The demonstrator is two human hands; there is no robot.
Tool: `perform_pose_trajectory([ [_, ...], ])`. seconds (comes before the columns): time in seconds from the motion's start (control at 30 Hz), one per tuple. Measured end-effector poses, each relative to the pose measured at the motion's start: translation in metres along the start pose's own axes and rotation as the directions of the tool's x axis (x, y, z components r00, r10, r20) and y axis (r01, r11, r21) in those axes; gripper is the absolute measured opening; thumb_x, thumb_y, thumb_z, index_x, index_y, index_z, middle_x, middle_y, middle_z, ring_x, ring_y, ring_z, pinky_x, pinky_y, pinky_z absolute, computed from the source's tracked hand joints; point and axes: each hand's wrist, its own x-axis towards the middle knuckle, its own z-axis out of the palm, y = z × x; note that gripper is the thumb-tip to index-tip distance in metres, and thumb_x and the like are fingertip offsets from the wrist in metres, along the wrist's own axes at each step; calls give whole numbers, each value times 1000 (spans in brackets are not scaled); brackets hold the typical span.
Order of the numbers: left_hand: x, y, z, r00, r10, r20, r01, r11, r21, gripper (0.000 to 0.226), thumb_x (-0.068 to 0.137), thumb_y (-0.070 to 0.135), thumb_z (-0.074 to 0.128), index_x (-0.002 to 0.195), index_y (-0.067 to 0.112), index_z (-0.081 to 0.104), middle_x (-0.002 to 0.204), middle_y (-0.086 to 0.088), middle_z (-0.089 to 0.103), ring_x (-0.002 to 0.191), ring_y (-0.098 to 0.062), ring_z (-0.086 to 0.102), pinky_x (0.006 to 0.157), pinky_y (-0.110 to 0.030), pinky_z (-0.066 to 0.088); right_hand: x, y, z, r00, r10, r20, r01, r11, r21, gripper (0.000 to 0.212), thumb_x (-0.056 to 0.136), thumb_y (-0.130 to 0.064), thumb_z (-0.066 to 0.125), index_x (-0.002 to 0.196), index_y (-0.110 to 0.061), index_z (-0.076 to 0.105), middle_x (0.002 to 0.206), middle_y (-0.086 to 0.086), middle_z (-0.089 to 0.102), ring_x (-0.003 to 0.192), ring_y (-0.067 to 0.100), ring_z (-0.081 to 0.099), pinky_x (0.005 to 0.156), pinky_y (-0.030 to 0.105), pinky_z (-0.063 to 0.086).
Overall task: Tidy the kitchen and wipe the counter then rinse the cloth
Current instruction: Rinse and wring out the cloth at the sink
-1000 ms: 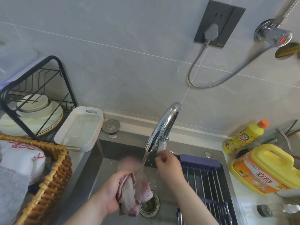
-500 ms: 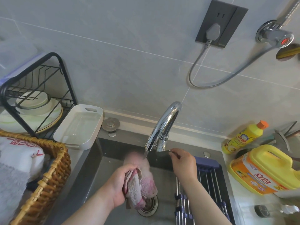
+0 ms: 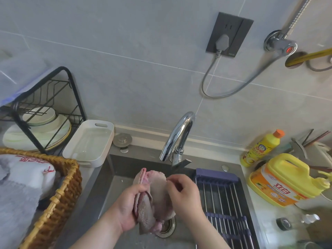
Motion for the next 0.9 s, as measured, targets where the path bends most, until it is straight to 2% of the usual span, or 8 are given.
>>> perform_pose_trajectory([
  [0.1,-12,3,1,995,63,72,-50,982,-180,37,78,21,46,86,2,77,91,-24,72,74,-36,72,71,-41,53,-34,-13,11,992,-97,84,97,995,-3,10,83,-25,66,79,-34,71,87,-12,61,87,3,60,72,11,44],
  [0.17,-22,4,1,991,75,111,-50,975,-215,42,77,26,47,88,1,79,94,-23,72,76,-34,73,65,-37,58,-47,-22,12,986,-85,141,92,995,-44,24,78,-48,59,80,-28,72,89,-12,58,87,2,58,74,10,42],
  [0.3,-42,1,4,985,55,165,-38,994,-104,62,51,35,76,103,2,76,104,-20,64,82,-31,63,67,-29,44,-65,-42,15,988,35,154,-23,996,-84,30,77,-46,63,66,-22,48,73,-7,49,64,6,45,58,16,35],
  [0.43,-63,6,6,968,53,245,-57,998,8,57,76,27,48,127,7,63,124,-21,64,109,-30,65,87,-36,46,-83,-52,14,966,226,128,-259,886,384,28,73,-30,71,77,-7,55,71,3,54,68,14,52,67,29,43],
  [0.57,-85,20,6,973,193,125,-225,916,334,54,63,32,58,116,23,57,109,-2,70,76,-21,66,75,-29,44,-93,-54,3,946,313,84,-291,704,648,25,82,-22,70,90,-2,58,85,19,65,79,30,63,81,53,52],
  [0.67,-90,27,-6,920,385,-72,-250,718,650,23,69,25,62,84,8,63,51,-2,53,45,-18,45,53,-24,33,-93,-53,-18,928,372,32,-302,696,652,22,93,-16,62,101,3,56,89,23,64,82,34,63,87,62,51],
  [0.77,-96,38,-13,920,388,-55,-308,803,511,16,90,8,57,98,-2,65,72,-19,68,61,-32,65,54,-30,50,-89,-46,-43,922,387,-1,-315,751,580,21,90,-17,62,99,1,57,87,21,63,79,32,61,75,49,51],
  [0.9,-115,53,2,951,254,177,-299,900,318,23,100,12,46,113,-3,57,102,-30,70,98,-42,69,81,-47,55,-85,-30,-53,923,384,-32,-378,919,108,10,88,-17,54,89,-9,61,81,15,65,71,22,60,67,34,47],
])
